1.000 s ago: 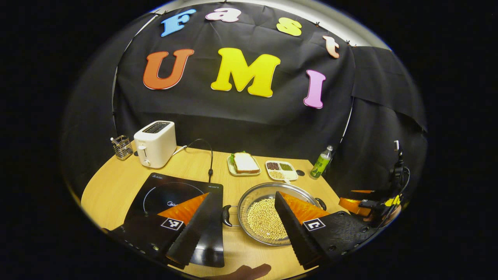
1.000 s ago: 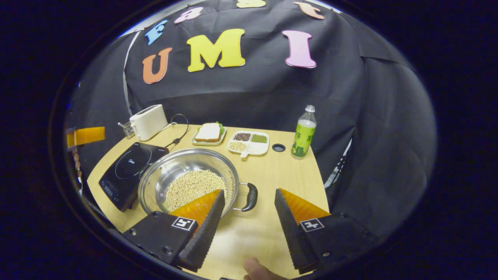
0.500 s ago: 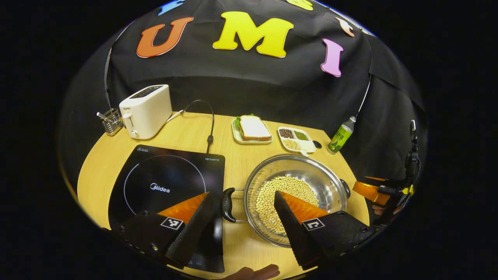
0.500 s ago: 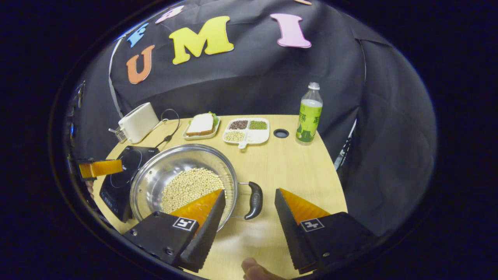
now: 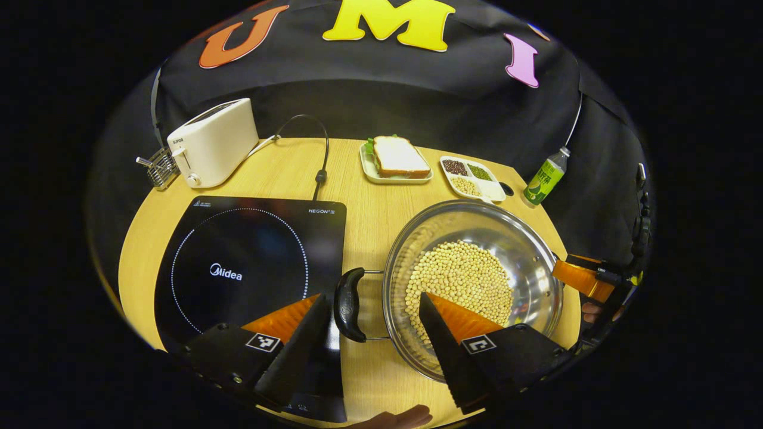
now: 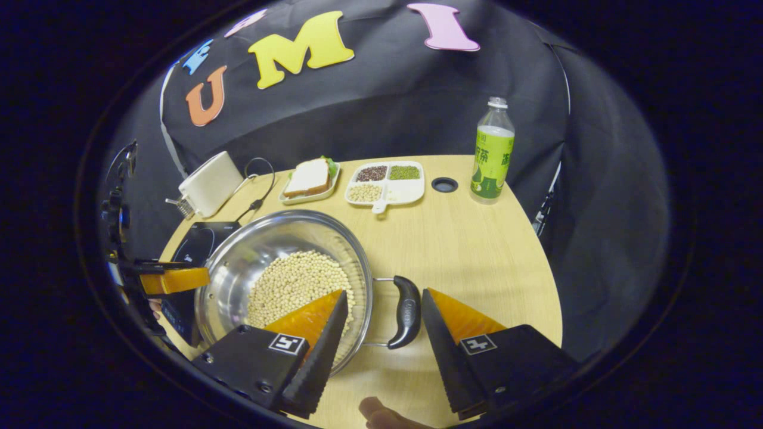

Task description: First push the handle of the pot to place it horizontally, then grasp the pot with both hands and set it on the induction cooktop.

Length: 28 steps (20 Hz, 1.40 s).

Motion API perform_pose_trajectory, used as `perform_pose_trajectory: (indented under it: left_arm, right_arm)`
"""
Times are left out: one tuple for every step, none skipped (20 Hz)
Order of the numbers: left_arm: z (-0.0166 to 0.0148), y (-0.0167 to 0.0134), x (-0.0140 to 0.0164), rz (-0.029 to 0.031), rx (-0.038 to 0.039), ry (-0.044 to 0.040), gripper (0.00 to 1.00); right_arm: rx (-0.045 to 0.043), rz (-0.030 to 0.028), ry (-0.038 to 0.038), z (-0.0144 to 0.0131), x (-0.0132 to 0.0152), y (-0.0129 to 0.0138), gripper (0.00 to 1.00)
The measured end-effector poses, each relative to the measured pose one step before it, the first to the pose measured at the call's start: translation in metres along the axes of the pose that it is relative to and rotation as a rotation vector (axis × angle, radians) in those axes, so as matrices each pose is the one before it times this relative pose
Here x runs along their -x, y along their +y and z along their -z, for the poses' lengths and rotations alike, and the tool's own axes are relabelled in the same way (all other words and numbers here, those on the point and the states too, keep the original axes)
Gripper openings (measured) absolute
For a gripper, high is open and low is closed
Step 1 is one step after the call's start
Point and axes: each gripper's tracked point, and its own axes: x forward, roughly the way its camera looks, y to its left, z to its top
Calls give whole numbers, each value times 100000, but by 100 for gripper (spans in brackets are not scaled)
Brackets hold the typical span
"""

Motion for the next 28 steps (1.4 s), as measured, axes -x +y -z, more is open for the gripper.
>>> perform_pose_trajectory:
  left_arm:
    - [-83,67,-160,-276,232,635,93]
    - [158,-214,-224,477,19,851,89]
    - [95,126,-140,-732,-127,524,85]
    - [-62,148,-49,-403,89,-32,78]
    - [2,95,-126,171,59,443,76]
    - [44,130,-69,-343,535,127,74]
    - [-20,-63,2,175,512,344,74]
    - [-10,10,-201,-39,15,508,71]
    - [109,24,-115,118,372,525,71]
    - [64,178,-63,-806,179,409,70]
    - [-94,73,-261,-203,46,-80,70]
    - [-75,163,-21,-611,-15,118,81]
    - [-88,-26,48,153,-294,-86,77]
    - [160,51,-185,-125,-251,342,63]
    - [-105,33,137,196,4,-5,62]
    - [15,33,-45,2,-86,149,72]
    - [-43,-83,-241,121,-176,-78,61]
    - [-24,25,139,233,-139,-154,70]
    - [-61,-18,175,311,-226,50,59]
    - [44,55,-42,223,-736,-305,59]
    - [-58,55,66,257,-815,-445,59]
    - [34,-74,-2,150,-360,-151,67]
    - [-5,42,34,148,-473,-72,57]
    - [26,-32,-44,171,-131,91,48]
    - [-105,-46,25,125,347,-450,48]
    - [114,54,51,212,-149,400,54]
    - [-171,-29,-55,282,-624,-849,54]
    - [-46,-1,-6,134,-805,-522,63]
  right_arm:
    - [-492,-423,304,1,-75,5,80]
    - [-665,-596,480,105,-103,27,80]
    - [-704,-526,87,11,-25,-6,80]
    - [-412,-204,-62,109,-121,-17,79]
    - [79,-19,65,-27,-53,-81,79]
    - [-91,114,471,100,-91,-53,79]
    - [-328,-177,434,95,-108,47,79]
    - [-144,-510,838,214,-157,173,78]
    - [-312,95,259,82,-106,-101,78]
    - [-243,-150,252,-14,-262,-48,78]
    - [-39,-172,1040,180,-219,-3,78]
    - [-222,701,1098,242,-215,-223,78]
    - [-397,711,1001,118,-249,-236,78]
    - [-71,-515,395,136,-219,36,78]
    - [-592,-515,1101,232,-206,56,77]
    - [-817,-593,1859,418,-131,110,77]
    - [-761,-833,1245,309,-93,231,73]
    - [-319,427,-40,-62,-23,-169,67]
    - [-983,418,-132,-100,-84,-8,67]
    - [-244,474,199,19,72,10,66]
    - [173,551,264,-22,22,-55,63]
    - [-571,389,210,8,15,58,60]
    - [13,240,194,-18,55,1,60]
    - [-377,140,54,71,33,23,58]
    - [-548,134,150,78,24,28,58]
    - [-479,219,220,45,99,30,56]
    - [-539,204,134,68,-3,-54,55]
    - [-374,191,66,78,136,59,55]
